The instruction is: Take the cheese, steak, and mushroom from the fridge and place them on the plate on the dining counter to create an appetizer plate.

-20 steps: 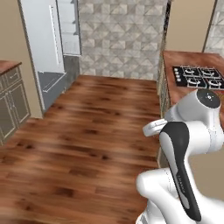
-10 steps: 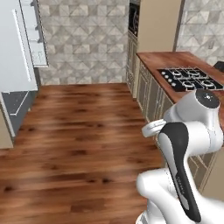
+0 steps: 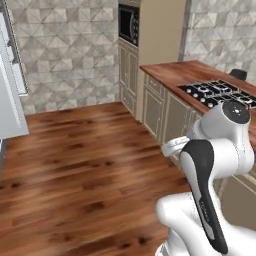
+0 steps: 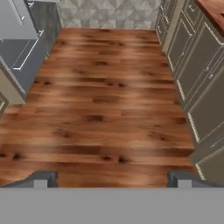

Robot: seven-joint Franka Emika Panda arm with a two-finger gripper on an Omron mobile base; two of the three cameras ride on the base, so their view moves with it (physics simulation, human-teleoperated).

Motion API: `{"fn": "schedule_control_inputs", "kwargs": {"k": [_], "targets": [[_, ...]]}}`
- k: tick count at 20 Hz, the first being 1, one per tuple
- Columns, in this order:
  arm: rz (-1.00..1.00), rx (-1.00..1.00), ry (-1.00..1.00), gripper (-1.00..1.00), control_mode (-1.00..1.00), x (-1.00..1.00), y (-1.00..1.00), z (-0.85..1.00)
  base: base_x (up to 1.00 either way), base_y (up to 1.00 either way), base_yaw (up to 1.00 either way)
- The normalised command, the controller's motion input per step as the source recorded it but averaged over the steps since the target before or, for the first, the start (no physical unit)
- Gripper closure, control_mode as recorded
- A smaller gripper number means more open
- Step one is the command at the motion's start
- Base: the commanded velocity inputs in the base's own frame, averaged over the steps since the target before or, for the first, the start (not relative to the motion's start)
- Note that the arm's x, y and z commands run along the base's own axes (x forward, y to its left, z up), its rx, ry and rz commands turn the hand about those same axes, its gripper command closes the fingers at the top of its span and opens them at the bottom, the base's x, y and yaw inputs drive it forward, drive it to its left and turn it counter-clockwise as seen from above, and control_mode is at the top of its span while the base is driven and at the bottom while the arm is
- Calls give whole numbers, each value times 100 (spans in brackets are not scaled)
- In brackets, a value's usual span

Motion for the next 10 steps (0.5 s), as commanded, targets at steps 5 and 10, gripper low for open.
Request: {"fn": "schedule_control_inputs", "kwargs": {"k": [5, 10], "targets": [[0, 0, 0, -100, 100, 0, 0, 0, 100, 23, -3], [0, 0, 0, -100, 100, 0, 0, 0, 100, 0, 44]]}}
